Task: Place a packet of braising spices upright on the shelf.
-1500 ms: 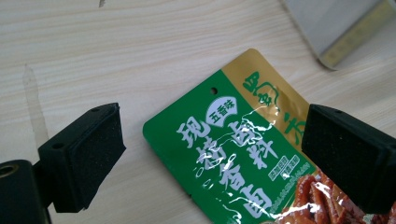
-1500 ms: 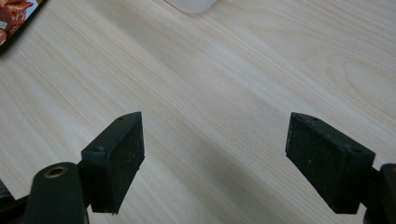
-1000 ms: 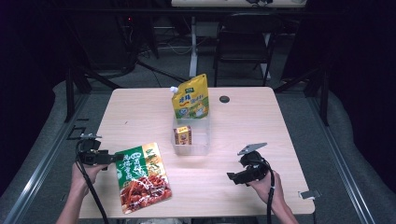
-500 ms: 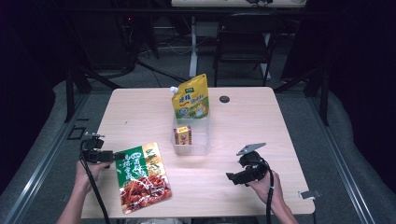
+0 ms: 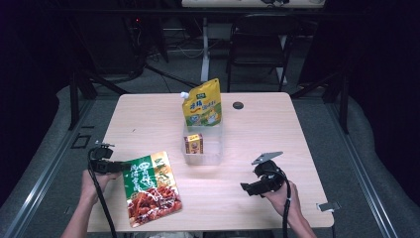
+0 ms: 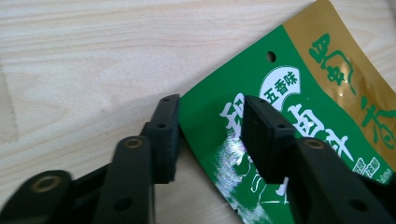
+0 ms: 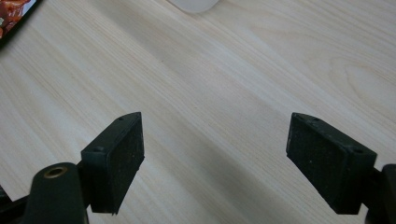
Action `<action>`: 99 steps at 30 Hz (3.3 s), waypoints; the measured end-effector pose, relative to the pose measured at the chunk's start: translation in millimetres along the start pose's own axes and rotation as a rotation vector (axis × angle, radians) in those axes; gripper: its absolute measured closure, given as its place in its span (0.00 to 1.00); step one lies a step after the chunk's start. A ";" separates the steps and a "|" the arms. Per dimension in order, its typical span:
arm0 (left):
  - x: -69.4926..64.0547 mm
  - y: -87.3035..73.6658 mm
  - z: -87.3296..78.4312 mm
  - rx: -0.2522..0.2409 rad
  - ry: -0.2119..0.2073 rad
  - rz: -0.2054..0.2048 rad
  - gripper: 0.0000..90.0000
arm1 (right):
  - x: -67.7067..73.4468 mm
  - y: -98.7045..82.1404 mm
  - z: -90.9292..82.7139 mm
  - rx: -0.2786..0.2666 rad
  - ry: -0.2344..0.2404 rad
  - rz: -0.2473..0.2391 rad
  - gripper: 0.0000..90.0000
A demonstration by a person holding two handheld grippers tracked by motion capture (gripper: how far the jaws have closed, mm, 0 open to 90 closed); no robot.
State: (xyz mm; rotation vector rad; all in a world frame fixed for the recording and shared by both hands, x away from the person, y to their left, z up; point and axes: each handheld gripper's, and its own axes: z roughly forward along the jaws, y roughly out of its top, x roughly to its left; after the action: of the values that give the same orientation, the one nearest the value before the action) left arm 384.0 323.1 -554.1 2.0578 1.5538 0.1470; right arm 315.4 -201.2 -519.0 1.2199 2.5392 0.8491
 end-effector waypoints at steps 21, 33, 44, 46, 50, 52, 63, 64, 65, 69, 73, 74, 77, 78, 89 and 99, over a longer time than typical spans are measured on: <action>-2.5 -3.4 -14.6 -0.064 -0.063 0.030 1.00 | -2.2 -0.5 -1.2 -0.001 -0.011 0.008 0.21; -13.7 2.2 -30.0 -0.100 -0.072 0.073 1.00 | -3.4 -0.9 -1.6 0.000 -0.018 0.010 0.21; -28.4 9.4 -45.9 -0.137 -0.067 0.107 1.00 | -4.1 -1.3 -2.6 -0.003 -0.017 0.012 0.21; -29.7 11.0 -48.1 -0.140 -0.069 0.115 1.00 | -4.6 -1.5 -2.7 -0.006 -0.021 0.015 0.21; -32.8 13.9 -53.5 -0.150 -0.066 0.123 1.00 | -6.1 -1.7 -2.9 -0.006 -0.015 0.015 0.21; -34.1 15.4 -55.9 -0.157 -0.070 0.123 1.00 | -6.3 -1.8 -2.8 -0.004 -0.015 0.015 0.21; -39.0 25.8 -66.5 -0.192 -0.060 0.142 1.00 | -6.1 -1.9 -2.4 -0.004 -0.016 0.023 0.21; -39.8 27.6 -68.4 -0.193 -0.056 0.144 1.00 | -5.9 -1.8 -2.5 -0.003 -0.016 0.023 0.21; -40.3 29.4 -70.0 -0.200 -0.055 0.150 1.00 | -5.8 -1.7 -2.4 -0.003 -0.016 0.023 0.21; -43.4 36.5 -76.6 -0.215 -0.053 0.163 1.00 | -5.7 -1.8 -2.3 -0.003 -0.017 0.024 0.21; -47.0 42.7 -81.2 -0.228 -0.044 0.182 1.00 | -6.4 -2.1 -2.1 -0.003 -0.017 0.025 0.21; -47.9 44.1 -82.0 -0.229 -0.041 0.185 1.00 | -6.5 -2.1 -2.2 -0.001 -0.018 0.027 0.21; -50.3 48.1 -83.8 -0.238 -0.036 0.197 1.00 | -6.5 -2.2 -2.0 -0.001 -0.017 0.028 0.21; -51.3 49.4 -84.4 -0.241 -0.031 0.196 1.00 | -6.3 -2.1 -2.0 0.000 -0.017 0.028 0.21; -62.4 64.8 -100.4 -0.295 -0.022 0.284 1.00 | -6.5 -2.0 -1.8 0.003 -0.016 0.024 0.21; -70.1 73.2 -114.5 -0.335 -0.023 0.306 1.00 | -7.8 -2.2 -2.4 -0.003 -0.017 0.028 0.21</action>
State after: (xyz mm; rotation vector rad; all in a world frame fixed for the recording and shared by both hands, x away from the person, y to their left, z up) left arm 377.8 286.9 -405.6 2.0009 1.1042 0.4626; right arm 318.1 -209.2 -518.9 1.2597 2.5120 0.8452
